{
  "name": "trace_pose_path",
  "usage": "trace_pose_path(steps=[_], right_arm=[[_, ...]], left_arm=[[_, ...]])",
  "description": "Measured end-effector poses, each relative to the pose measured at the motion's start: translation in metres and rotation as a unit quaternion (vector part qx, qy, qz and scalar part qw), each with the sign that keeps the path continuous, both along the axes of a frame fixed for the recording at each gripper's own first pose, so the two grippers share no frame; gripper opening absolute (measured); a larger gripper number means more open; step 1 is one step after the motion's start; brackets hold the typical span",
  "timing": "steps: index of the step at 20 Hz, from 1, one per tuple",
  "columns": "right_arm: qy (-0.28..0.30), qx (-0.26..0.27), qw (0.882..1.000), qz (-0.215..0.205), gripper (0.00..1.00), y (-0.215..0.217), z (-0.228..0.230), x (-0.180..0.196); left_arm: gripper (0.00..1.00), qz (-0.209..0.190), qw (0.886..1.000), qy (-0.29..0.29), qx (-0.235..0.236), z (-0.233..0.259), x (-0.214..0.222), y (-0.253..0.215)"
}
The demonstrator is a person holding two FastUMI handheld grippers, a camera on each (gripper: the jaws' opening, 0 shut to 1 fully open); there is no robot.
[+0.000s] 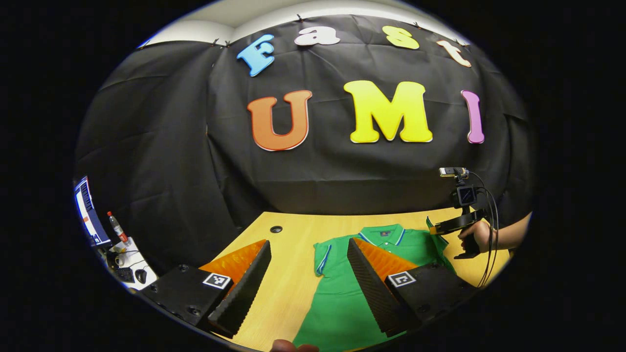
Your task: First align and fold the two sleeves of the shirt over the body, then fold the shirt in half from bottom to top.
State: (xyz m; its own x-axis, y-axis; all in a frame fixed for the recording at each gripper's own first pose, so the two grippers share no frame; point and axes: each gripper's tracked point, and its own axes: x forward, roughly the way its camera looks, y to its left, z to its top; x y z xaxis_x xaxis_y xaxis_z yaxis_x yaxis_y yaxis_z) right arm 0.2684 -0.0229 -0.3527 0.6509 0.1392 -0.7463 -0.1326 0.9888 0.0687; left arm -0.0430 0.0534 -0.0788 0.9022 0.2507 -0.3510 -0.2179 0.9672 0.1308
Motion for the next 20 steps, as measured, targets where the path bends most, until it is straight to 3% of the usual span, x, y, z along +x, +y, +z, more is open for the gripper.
trace_pose_path(steps=[2, 7, 9, 13, 14, 18, 20], right_arm=[[0.005, 0.021, 1.000, 0.006, 0.09, 0.020, 0.000, -0.002], [-0.031, 0.016, 0.999, -0.016, 0.76, 0.010, 0.038, -0.005], [-0.050, 0.013, 0.998, -0.021, 0.86, 0.002, 0.064, -0.014], [-0.084, 0.016, 0.996, -0.018, 0.84, -0.008, 0.116, -0.051], [-0.088, 0.009, 0.996, -0.013, 0.88, -0.013, 0.125, -0.063], [-0.132, -0.020, 0.991, 0.009, 0.86, -0.026, 0.167, -0.107], [-0.156, -0.042, 0.987, 0.019, 0.90, -0.031, 0.184, -0.132]], left_arm=[[1.00, 0.012, 1.000, -0.001, 0.000, 0.000, -0.001, 0.007], [1.00, 0.002, 1.000, -0.005, -0.020, -0.001, -0.001, 0.007], [1.00, -0.014, 1.000, -0.009, -0.026, -0.001, 0.002, 0.006], [1.00, -0.048, 0.998, 0.007, -0.045, -0.010, 0.007, -0.003], [1.00, -0.056, 0.997, 0.010, -0.052, -0.012, 0.007, -0.006], [1.00, -0.087, 0.993, 0.036, -0.069, -0.026, 0.012, -0.015], [1.00, -0.104, 0.991, 0.047, -0.074, -0.033, 0.014, -0.019]])
